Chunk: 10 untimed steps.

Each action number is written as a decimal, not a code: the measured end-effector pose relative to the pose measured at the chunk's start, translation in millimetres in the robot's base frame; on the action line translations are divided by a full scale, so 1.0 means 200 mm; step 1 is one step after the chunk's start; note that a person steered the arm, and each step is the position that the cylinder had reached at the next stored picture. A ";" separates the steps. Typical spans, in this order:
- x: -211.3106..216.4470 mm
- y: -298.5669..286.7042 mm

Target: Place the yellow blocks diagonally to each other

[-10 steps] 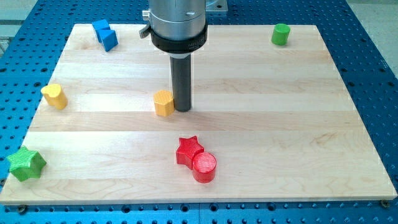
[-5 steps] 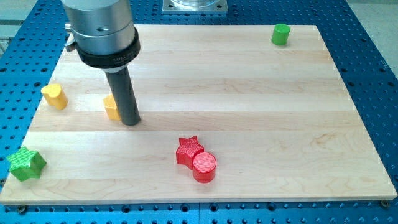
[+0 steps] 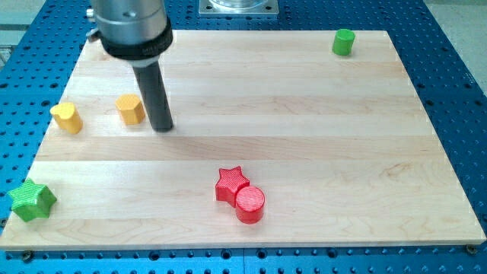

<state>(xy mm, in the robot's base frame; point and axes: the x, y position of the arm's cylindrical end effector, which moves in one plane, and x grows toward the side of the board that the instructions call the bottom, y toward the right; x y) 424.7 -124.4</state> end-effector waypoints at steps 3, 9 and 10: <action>-0.03 -0.22; -0.10 0.65; -0.22 1.28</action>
